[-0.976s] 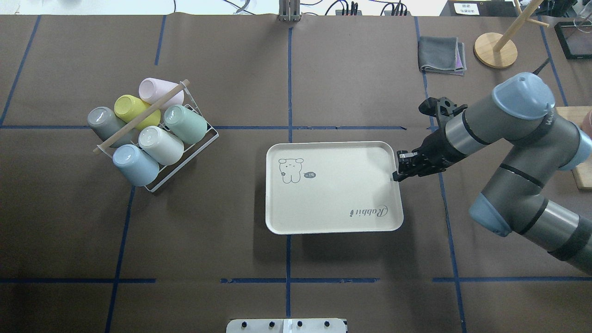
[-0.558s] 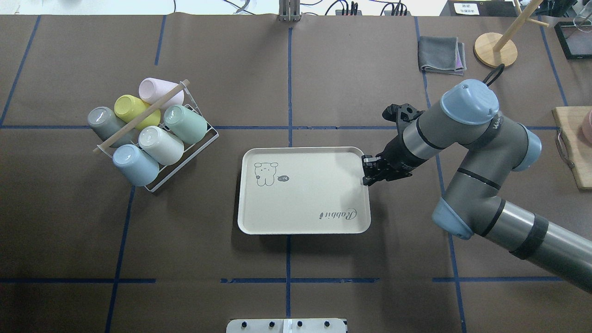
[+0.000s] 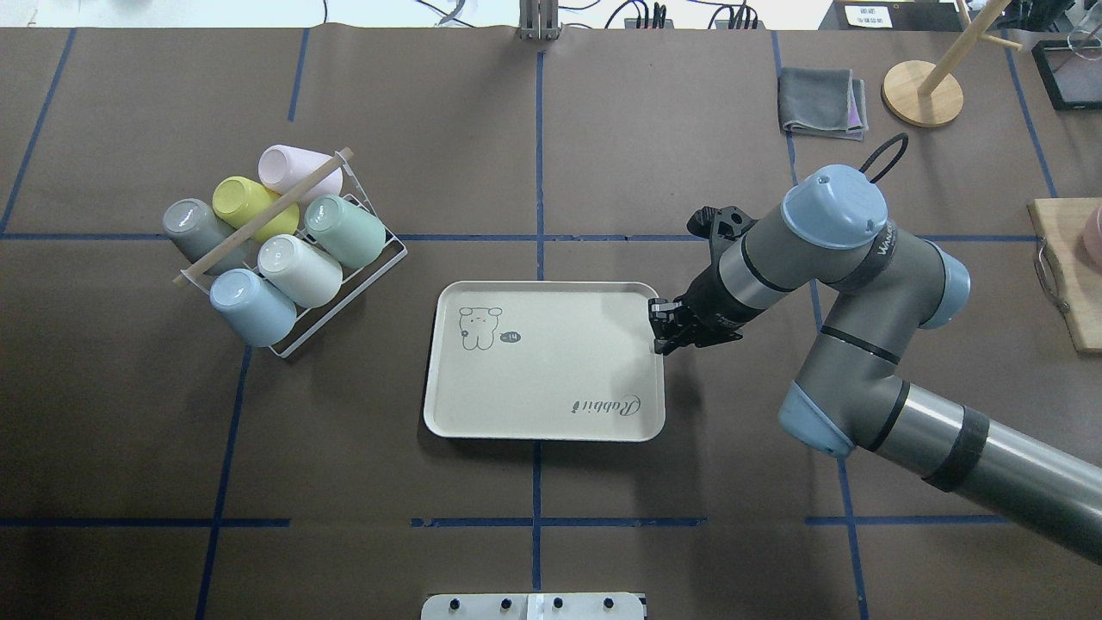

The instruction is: Pick up and place green cup on tray

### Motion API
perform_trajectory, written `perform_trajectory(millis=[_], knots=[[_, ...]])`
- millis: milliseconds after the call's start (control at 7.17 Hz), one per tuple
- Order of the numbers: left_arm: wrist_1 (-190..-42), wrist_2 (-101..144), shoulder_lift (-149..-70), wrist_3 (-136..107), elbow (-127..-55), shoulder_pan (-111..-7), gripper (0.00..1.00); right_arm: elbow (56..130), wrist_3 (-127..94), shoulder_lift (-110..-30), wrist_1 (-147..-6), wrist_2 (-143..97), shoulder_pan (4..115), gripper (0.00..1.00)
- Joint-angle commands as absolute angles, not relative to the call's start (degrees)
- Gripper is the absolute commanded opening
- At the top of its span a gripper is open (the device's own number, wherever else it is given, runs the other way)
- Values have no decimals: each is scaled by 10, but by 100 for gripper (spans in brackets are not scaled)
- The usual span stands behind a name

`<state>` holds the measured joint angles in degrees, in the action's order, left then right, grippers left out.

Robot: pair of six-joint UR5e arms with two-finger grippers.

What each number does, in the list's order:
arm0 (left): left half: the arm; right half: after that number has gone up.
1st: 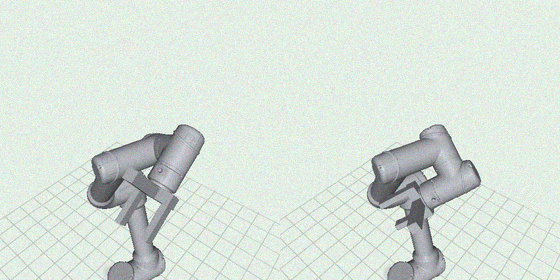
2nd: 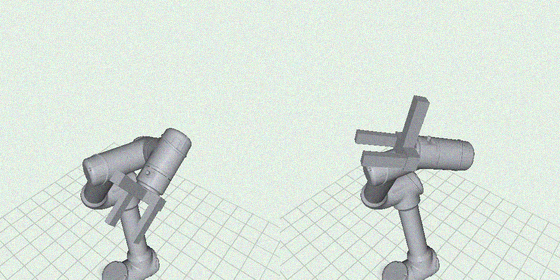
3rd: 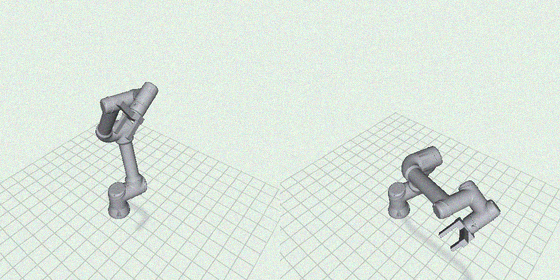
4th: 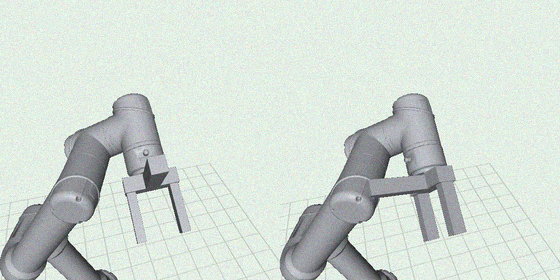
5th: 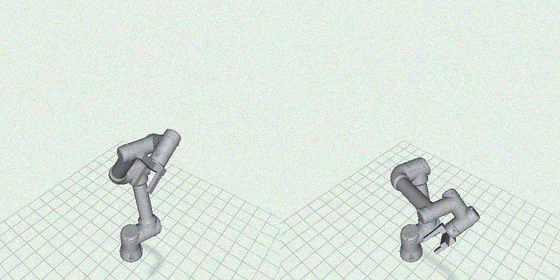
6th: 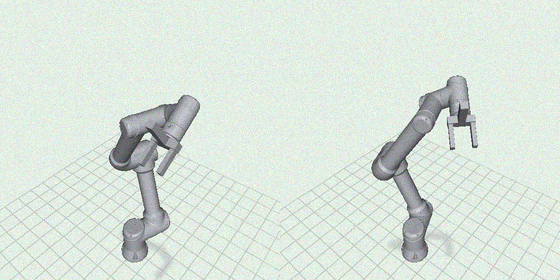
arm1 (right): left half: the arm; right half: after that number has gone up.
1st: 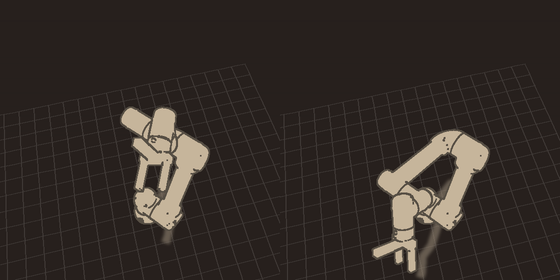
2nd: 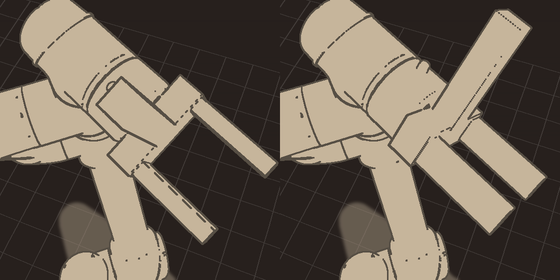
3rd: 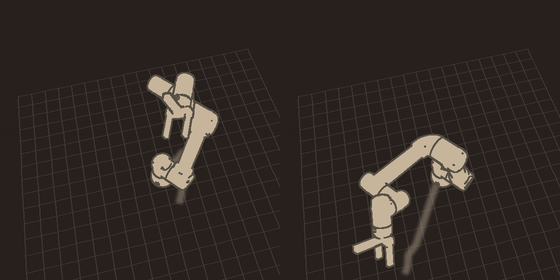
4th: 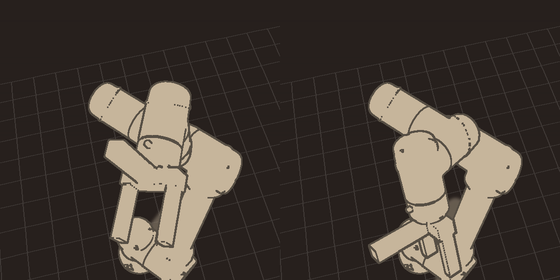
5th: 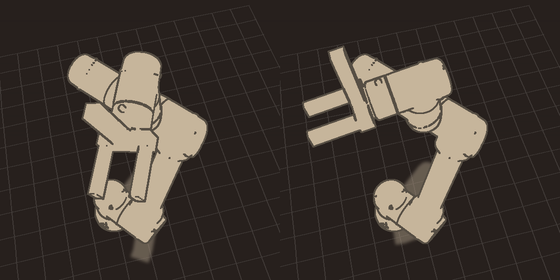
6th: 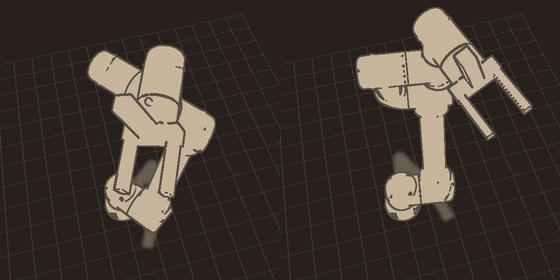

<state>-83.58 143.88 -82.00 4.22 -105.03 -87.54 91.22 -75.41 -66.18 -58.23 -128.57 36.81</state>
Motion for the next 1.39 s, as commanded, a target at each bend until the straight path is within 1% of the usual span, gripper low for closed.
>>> perform_trajectory(millis=[0,139,279,558,697,837,976,1115,1255], knots=[[-837,1439,-823,42,-1051,-875,100,911,-749,-664,-585,-1280,367,21],[-836,1439,-823,42,-1050,-875,100,907,-750,-667,-584,-1292,381,63],[-860,1440,-824,47,-1049,-875,100,910,-756,-668,-584,-1295,384,100],[-930,1441,-821,46,-1053,-874,100,931,-756,-691,-583,-1303,413,100],[-953,1440,-820,40,-1064,-873,100,952,-756,-710,-583,-1306,436,100],[-955,1434,-835,47,-1090,-843,100,967,-754,-735,-582,-1306,457,100],[-953,1431,-862,44,-1135,-790,100,969,-749,-758,-578,-1306,470,100],[-934,1423,-925,40,-1149,-728,100,969,-748,-769,-577,-1306,476,100],[-905,1395,-984,41,-1150,-692,100,969,-748,-774,-577,-1306,477,100]])
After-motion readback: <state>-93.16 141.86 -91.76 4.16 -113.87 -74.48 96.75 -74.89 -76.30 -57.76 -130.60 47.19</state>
